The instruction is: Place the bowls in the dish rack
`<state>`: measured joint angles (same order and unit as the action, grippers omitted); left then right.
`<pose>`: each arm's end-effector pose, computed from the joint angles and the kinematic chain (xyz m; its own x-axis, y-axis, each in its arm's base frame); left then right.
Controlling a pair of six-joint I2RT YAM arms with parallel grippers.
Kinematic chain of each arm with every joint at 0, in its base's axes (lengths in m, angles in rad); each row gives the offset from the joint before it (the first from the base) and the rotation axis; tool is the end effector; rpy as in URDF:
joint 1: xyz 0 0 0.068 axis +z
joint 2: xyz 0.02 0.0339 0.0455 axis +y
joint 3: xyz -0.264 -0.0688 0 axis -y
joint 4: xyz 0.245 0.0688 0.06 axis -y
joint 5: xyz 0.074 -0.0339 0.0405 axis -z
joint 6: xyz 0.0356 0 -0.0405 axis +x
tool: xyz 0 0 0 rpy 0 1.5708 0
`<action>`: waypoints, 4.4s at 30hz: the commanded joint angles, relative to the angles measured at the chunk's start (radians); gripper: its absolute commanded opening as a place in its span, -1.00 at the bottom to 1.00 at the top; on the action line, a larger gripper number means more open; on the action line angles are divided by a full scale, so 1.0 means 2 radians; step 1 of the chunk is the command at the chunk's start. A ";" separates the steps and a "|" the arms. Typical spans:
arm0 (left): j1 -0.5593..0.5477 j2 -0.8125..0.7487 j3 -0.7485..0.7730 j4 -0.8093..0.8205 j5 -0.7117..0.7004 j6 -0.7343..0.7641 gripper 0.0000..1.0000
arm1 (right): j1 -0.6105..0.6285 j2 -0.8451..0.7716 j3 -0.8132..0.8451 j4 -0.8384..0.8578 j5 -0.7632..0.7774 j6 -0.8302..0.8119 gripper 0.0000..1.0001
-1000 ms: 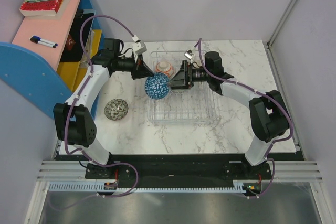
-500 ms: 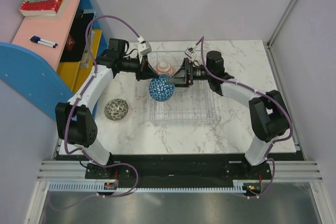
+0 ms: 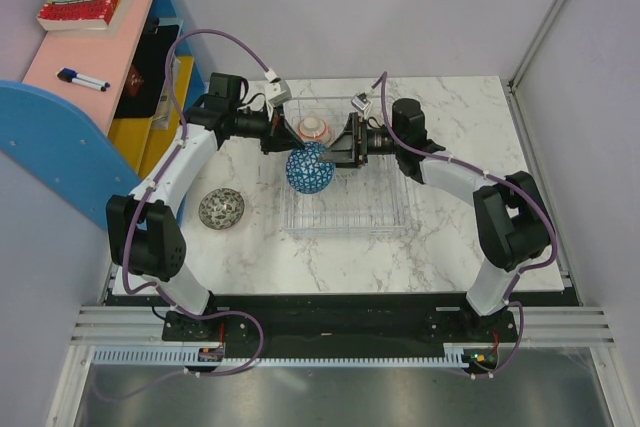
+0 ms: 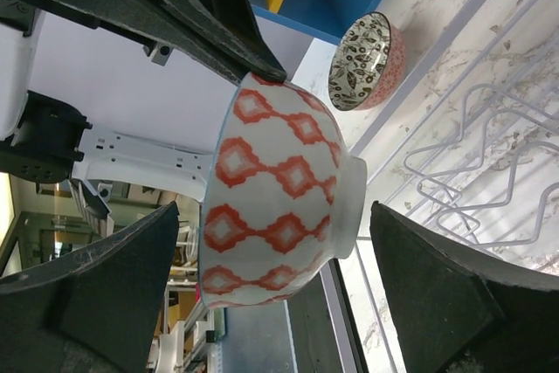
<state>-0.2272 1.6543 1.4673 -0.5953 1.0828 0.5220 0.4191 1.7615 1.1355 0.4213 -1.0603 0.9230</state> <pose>0.3419 -0.1113 0.3261 -0.2383 0.2950 -0.9253 0.9631 0.1945 -0.1860 0.3466 0.1884 0.2592 -0.8929 0.0288 -0.4494 -0.4428 0.1255 0.8878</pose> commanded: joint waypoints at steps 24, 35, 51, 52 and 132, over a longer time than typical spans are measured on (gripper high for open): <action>-0.003 0.043 0.041 -0.069 -0.107 -0.003 -0.96 | 0.028 -0.104 0.227 -0.510 0.277 -0.527 0.95; -0.008 0.090 0.110 -0.135 -0.118 0.007 -0.96 | 0.220 -0.096 0.281 -0.619 0.480 -0.728 0.77; -0.020 0.085 0.125 -0.172 -0.126 0.014 -0.96 | 0.327 0.033 0.328 -0.640 0.585 -0.774 0.70; -0.021 0.084 0.125 -0.172 -0.126 0.016 -0.96 | 0.329 0.037 0.329 -0.641 0.589 -0.776 0.68; 0.173 -0.174 -0.109 0.010 -0.065 -0.085 0.99 | 0.182 -0.025 0.318 -0.478 0.350 -0.498 -1.00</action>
<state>0.1020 1.3716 1.3479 -0.5739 0.8818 0.2890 0.8772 1.8362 1.8206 -0.7296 -0.0952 -0.2947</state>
